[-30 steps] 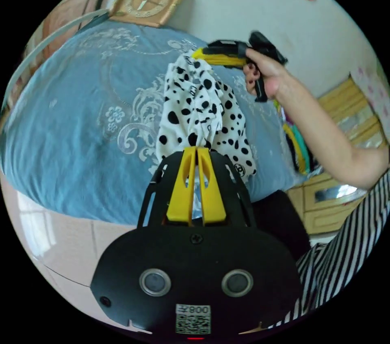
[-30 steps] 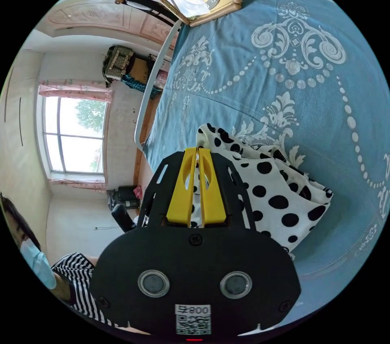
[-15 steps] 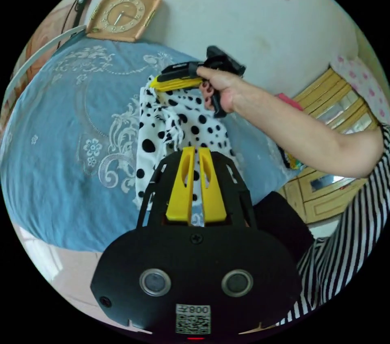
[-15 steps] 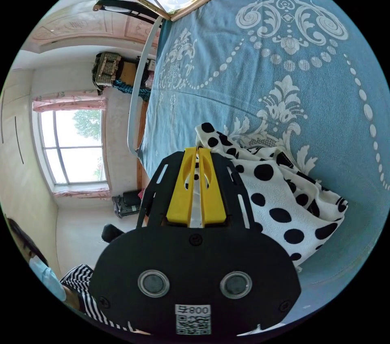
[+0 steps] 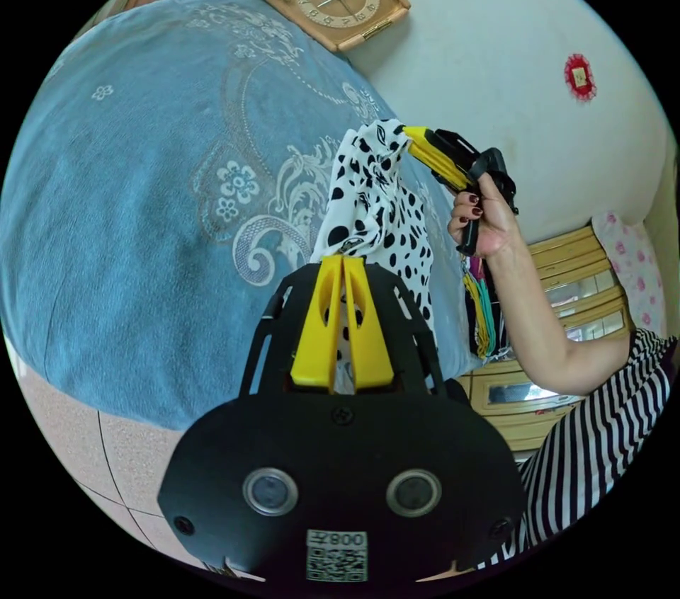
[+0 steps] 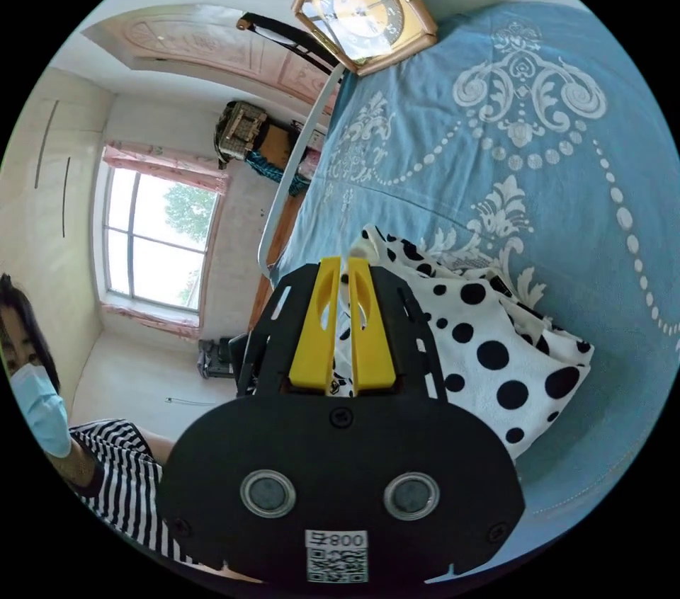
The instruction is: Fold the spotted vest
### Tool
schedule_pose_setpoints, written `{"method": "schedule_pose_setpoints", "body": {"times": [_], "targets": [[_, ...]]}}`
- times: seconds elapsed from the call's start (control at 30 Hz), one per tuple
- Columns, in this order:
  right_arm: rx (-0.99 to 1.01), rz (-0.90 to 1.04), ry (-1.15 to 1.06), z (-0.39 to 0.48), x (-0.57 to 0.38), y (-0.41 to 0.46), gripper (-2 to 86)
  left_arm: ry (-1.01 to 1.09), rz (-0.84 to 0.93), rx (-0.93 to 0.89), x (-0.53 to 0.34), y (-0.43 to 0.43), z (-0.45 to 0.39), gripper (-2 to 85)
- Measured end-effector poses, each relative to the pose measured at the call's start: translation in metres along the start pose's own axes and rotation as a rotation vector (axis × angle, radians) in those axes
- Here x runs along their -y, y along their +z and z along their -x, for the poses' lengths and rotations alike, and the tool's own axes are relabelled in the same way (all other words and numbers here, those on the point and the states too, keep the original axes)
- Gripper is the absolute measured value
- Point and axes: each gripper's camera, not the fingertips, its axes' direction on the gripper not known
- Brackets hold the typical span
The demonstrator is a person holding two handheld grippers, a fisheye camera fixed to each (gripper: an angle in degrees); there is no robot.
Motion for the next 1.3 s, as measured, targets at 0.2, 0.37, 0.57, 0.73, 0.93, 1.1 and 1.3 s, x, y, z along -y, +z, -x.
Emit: {"method": "schedule_pose_setpoints", "body": {"times": [0.2,0.37,0.57,0.73,0.93,1.1,1.3], "targets": [[-0.055,-0.013,-0.156,0.029,-0.018,-0.018,0.8,0.010,-0.025,0.013,-0.004,-0.017,0.005,0.1],[-0.206,0.153,-0.134,0.011,-0.023,0.016,0.2,0.178,-0.066,-0.006,-0.005,-0.033,-0.022,0.2],[-0.259,0.272,-0.104,-0.004,-0.017,0.037,0.2,0.084,0.017,0.025,0.000,-0.022,0.015,0.4],[-0.225,0.207,-0.156,0.009,-0.048,-0.014,1.1,0.050,-0.034,-0.046,-0.012,-0.056,0.034,2.5],[-0.097,0.082,0.031,-0.031,-0.167,-0.123,4.7,-0.018,-0.047,-0.128,-0.042,-0.104,0.065,8.5],[0.006,0.126,0.311,-0.064,-0.284,-0.149,8.2,-0.124,-0.019,-0.187,-0.068,-0.120,0.094,9.9],[0.125,0.136,0.424,-0.073,-0.338,-0.146,8.9,-0.194,0.047,-0.324,-0.082,-0.106,0.110,11.4]]}}
